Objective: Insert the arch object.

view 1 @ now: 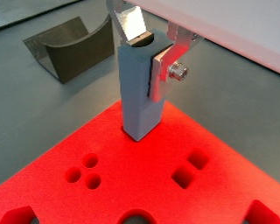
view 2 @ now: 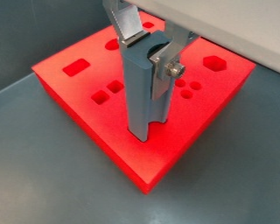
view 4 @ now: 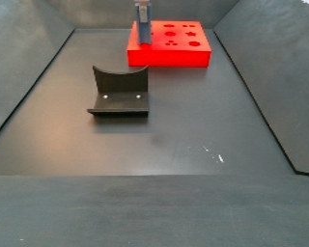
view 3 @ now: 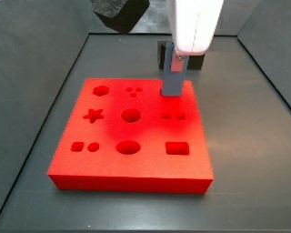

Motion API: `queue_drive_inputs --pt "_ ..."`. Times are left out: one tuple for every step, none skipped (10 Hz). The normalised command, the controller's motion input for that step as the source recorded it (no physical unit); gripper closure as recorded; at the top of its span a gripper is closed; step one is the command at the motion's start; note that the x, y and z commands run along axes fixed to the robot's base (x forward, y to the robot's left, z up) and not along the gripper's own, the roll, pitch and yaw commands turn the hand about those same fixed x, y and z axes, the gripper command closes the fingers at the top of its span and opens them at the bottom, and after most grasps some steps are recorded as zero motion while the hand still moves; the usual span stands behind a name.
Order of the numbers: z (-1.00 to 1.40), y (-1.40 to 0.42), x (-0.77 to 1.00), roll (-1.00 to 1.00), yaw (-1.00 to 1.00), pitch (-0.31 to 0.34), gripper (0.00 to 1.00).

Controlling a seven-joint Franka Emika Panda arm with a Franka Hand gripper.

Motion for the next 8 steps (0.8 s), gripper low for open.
queue_drive_inputs --pt "-0.21 0.05 0.00 0.00 0.00 -0.013 1.00" --pt "-0.22 0.00 -0.06 0.00 0.00 -0.027 1.00" --pt "-0.23 -0.06 0.00 0.00 0.00 -0.017 1.00" --pt "-0.32 -0.03 0.00 0.00 -0.03 0.000 1.00" --pt "-0.46 0.00 0.03 0.00 -0.07 0.000 1.00" --pt "-0.56 0.00 0.06 0.01 -0.11 0.000 1.00" --pt "-0.60 0.00 0.10 0.02 -0.13 0.000 1.00" --pt "-0.57 0.00 0.16 0.02 -0.16 -0.004 1.00"
